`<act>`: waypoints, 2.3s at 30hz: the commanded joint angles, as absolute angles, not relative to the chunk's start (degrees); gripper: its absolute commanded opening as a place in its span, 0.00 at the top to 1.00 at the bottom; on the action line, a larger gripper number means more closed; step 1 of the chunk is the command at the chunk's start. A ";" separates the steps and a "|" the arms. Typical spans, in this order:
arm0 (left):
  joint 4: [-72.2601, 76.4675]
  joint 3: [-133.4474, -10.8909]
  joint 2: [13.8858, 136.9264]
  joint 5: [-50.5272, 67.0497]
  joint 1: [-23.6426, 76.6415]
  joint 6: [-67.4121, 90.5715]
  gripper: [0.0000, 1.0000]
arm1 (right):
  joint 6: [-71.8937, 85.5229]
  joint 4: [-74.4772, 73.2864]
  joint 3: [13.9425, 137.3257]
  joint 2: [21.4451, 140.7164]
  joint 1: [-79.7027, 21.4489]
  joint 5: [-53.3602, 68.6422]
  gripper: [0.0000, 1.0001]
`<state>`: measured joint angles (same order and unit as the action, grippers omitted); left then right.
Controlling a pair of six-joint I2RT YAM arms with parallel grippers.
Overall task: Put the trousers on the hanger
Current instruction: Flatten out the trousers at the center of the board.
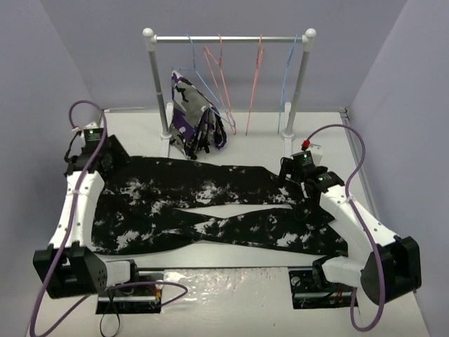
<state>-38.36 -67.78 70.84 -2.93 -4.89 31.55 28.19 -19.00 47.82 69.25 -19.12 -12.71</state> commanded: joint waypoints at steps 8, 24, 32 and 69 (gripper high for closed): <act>-36.60 -52.28 61.78 4.06 -0.62 26.97 0.40 | 34.53 -10.46 40.21 77.59 -16.00 -7.67 0.10; -28.85 -46.90 75.88 8.06 -0.62 36.68 0.40 | 41.18 -1.97 34.19 83.99 -2.26 -4.08 0.10; -21.70 -49.82 86.32 8.51 -0.78 43.34 0.40 | 37.13 1.26 45.99 90.80 2.22 -5.86 0.10; -29.44 -50.66 62.61 4.56 -0.56 23.91 0.39 | 26.98 -17.56 50.26 91.38 -8.35 -20.63 0.14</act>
<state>-30.72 -49.78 64.20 6.67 -0.80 25.54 27.40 -17.02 47.35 89.43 -8.28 -16.18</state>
